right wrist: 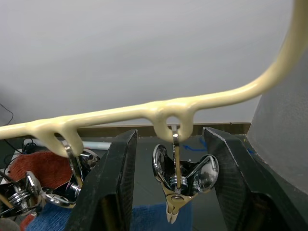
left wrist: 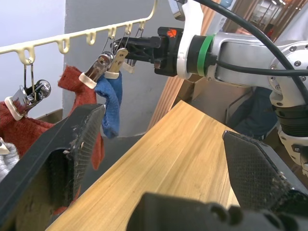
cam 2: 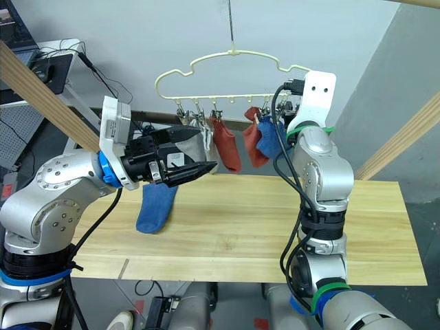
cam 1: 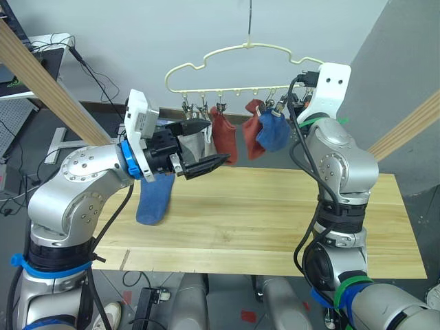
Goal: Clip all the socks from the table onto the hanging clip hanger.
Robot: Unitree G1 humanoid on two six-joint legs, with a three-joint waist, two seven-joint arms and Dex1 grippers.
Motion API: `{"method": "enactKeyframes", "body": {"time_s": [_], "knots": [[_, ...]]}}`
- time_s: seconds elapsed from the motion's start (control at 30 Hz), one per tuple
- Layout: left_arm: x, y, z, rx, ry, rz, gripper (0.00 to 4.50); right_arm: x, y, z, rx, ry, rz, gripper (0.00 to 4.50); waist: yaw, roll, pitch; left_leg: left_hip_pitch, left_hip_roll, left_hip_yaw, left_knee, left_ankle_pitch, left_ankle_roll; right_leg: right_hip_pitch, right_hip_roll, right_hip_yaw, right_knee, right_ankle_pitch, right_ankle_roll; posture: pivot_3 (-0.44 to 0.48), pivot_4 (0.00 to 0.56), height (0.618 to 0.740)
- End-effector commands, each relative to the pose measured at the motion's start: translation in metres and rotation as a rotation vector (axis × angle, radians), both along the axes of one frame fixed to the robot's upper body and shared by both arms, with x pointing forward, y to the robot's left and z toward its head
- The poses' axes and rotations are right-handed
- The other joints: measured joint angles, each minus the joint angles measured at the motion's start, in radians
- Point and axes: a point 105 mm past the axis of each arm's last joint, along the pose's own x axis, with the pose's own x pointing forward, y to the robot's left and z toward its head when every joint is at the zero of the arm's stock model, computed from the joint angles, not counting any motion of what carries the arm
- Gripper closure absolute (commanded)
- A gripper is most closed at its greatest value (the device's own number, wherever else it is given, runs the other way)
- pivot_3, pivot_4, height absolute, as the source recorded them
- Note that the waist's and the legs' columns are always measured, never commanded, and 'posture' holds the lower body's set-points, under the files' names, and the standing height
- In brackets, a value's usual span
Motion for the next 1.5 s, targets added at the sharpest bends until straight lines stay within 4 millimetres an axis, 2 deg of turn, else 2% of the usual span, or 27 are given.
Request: {"method": "enactKeyframes", "body": {"time_s": [0.03, 0.5, 0.97, 1.5], "knots": [[-0.007, 0.001, 0.009, 0.001, -0.051, 0.0, 0.0, -0.004, 0.002, 0.022, 0.014, -0.085, 0.0, 2.24, 0.002, 0.0, 0.0, 0.0, 0.0, 0.0, 0.0, 0.0, 0.0, 0.0, 0.0, 0.0, 0.0, 0.0, 0.0, 0.072, 0.283, 0.74], [-0.005, 0.002, 0.009, 0.002, -0.05, 0.014, 0.0, -0.002, -0.001, 0.022, -0.001, -0.086, -0.025, 2.24, 0.012, 0.0, 0.0, 0.0, 0.0, 0.0, 0.0, 0.0, 0.0, 0.0, 0.0, 0.0, 0.001, 0.0, 0.0, 0.071, 0.285, 0.74], [-0.002, 0.0, 0.008, -0.004, -0.047, 0.0, 0.0, -0.014, -0.008, 0.015, 0.002, -0.052, -0.065, 2.24, 0.011, 0.0, 0.0, 0.0, 0.0, 0.0, 0.0, 0.0, 0.0, 0.0, 0.0, 0.0, 0.001, 0.0, 0.0, 0.034, 0.295, 0.74], [0.0, -0.001, 0.006, -0.005, -0.046, -0.003, 0.0, -0.018, 0.0, 0.008, 0.022, -0.02, -0.051, 2.24, 0.01, 0.0, 0.0, 0.001, 0.0, 0.0, 0.0, 0.0, 0.0, 0.0, 0.0, 0.0, 0.001, 0.0, 0.0, 0.039, 0.297, 0.74]]}}
